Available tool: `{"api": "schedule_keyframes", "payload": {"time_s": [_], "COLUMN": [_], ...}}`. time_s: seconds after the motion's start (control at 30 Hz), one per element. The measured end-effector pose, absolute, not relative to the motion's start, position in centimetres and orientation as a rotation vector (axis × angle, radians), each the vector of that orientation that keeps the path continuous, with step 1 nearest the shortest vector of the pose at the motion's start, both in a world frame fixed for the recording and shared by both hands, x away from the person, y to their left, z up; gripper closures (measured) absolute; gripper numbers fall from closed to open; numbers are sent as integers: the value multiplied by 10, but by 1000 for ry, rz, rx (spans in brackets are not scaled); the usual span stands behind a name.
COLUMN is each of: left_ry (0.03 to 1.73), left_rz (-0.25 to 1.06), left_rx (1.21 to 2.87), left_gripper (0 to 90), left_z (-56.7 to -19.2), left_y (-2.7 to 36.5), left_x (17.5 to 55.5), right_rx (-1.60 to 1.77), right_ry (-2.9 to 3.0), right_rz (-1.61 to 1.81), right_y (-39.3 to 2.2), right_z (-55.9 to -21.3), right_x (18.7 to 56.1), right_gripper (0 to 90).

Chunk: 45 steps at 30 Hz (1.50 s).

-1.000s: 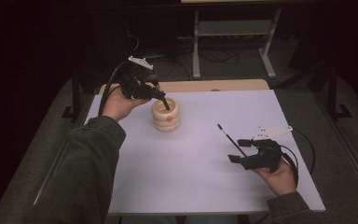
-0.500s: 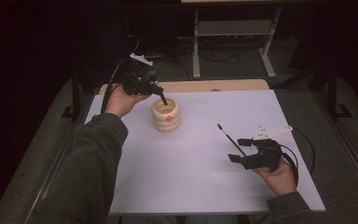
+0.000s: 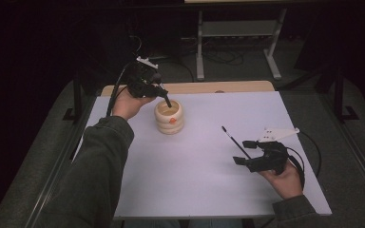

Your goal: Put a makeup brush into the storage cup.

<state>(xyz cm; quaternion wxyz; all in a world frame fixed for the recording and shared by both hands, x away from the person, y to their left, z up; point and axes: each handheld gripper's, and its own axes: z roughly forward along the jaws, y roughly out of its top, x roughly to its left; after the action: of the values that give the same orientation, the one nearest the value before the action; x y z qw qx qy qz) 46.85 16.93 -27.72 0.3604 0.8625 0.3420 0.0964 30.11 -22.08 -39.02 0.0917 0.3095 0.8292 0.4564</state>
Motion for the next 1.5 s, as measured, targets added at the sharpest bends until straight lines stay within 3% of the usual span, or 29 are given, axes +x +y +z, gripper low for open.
{"api": "schedule_keyframes", "payload": {"time_s": [1.5], "left_ry": [999], "left_rz": [204], "left_rx": [2182], "left_gripper": [783], "left_z": [-331], "left_y": [174], "left_x": [475], "right_rx": [901], "right_ry": [2472], "right_rz": [1355], "right_y": [-220], "right_z": [-390], "right_x": [301], "right_gripper": [263]}}
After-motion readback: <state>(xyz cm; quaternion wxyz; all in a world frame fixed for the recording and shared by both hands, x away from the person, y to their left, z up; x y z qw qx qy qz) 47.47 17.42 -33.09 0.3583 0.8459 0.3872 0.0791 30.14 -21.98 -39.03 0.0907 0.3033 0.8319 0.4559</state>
